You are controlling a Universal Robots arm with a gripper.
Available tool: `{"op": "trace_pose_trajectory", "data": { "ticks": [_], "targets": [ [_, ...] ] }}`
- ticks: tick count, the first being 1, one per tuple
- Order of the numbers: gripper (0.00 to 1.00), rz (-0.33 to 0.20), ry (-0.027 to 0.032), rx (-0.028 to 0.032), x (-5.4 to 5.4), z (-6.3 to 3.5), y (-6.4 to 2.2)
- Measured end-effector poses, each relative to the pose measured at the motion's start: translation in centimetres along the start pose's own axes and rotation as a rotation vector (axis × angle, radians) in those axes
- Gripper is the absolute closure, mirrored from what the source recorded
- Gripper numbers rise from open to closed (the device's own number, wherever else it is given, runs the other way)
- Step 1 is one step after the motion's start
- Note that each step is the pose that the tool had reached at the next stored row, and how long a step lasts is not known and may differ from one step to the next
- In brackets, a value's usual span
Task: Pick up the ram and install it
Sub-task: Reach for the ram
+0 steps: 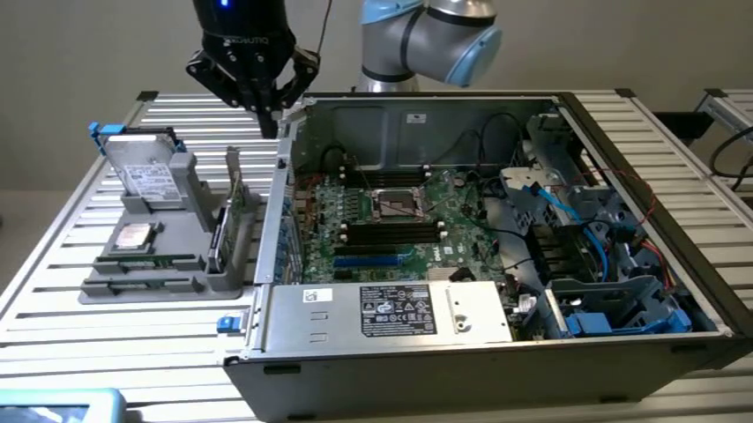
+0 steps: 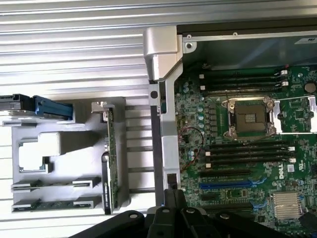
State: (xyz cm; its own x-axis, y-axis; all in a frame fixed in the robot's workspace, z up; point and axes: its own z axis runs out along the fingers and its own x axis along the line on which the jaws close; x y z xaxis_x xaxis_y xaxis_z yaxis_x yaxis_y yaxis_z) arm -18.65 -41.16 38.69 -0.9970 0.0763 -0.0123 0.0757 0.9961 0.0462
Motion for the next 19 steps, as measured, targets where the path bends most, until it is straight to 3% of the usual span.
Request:
{"op": "trace_pose_trajectory", "data": {
  "ticks": [10, 19],
  "targets": [
    [0.89, 0.000, 0.0006, 0.0001, 3.4, 0.49, -1.31],
    [0.89, 0.000, 0.0014, 0.0001, 5.6, 1.08, -3.66]
  ]
}}
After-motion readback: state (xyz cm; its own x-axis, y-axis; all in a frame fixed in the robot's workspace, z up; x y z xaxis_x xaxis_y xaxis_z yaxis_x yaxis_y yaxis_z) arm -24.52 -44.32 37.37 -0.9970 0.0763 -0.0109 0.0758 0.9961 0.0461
